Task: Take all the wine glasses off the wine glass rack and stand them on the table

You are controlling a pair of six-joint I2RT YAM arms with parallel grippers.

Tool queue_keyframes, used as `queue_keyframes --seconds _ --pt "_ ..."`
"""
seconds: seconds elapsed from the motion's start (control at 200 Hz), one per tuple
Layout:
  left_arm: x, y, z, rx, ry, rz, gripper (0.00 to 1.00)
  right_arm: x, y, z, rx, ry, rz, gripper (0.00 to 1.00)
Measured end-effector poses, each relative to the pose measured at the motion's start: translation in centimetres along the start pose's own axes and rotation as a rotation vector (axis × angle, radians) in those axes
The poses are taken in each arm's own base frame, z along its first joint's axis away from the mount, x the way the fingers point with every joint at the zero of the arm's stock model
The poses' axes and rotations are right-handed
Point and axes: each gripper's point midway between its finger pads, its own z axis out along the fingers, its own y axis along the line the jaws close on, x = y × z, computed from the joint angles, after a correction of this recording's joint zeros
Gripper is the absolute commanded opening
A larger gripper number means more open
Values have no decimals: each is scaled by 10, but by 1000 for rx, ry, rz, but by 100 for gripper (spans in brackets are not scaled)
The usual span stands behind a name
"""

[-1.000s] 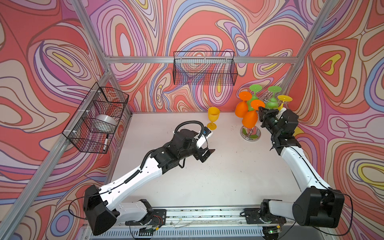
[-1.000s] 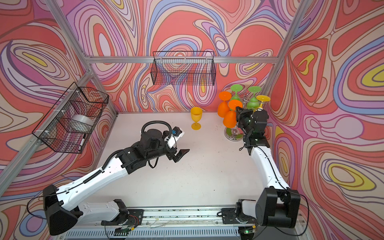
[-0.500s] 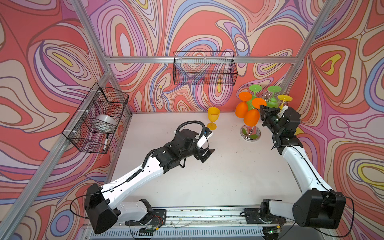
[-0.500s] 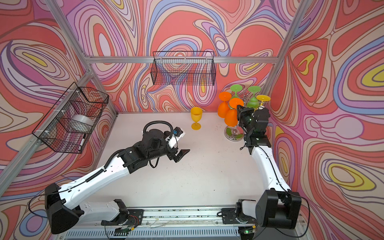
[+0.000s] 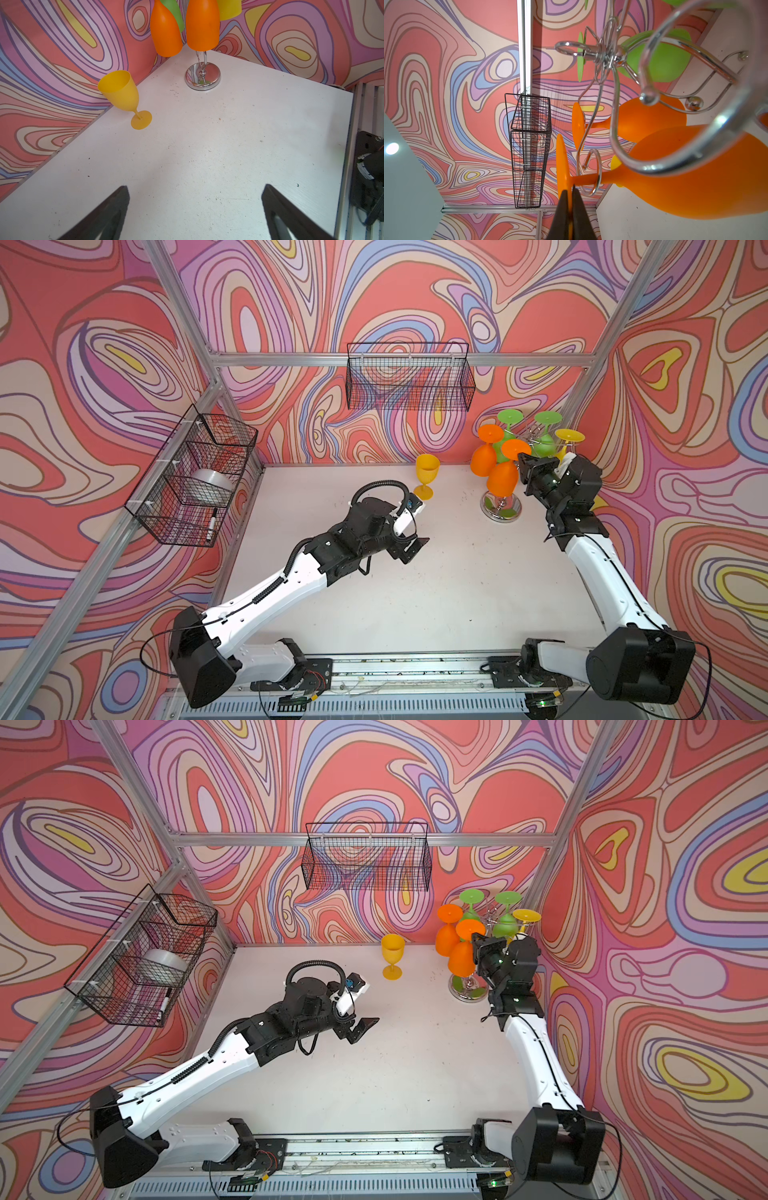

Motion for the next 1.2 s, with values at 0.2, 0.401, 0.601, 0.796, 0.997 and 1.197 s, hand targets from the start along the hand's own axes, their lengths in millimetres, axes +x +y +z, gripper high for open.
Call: queue_keyframes --seconds 0.2,0.401,0.601,0.796,0.997,1.197 --pt "1 2 0 -4 2 -2 100 10 3 3 -5 28 -6 0" --pt "1 2 0 -4 2 -2 100 17 9 14 -12 50 -12 0" --pt "1 2 0 -5 2 -2 100 17 10 26 -10 50 -15 0" --pt "1 2 1 -5 4 -3 100 12 7 34 -4 32 -7 0" --pt "2 2 2 -4 7 -4 100 5 10 35 -10 -4 -5 0" --pt "2 2 2 -4 7 -4 100 -1 10 35 -9 -40 -3 0"
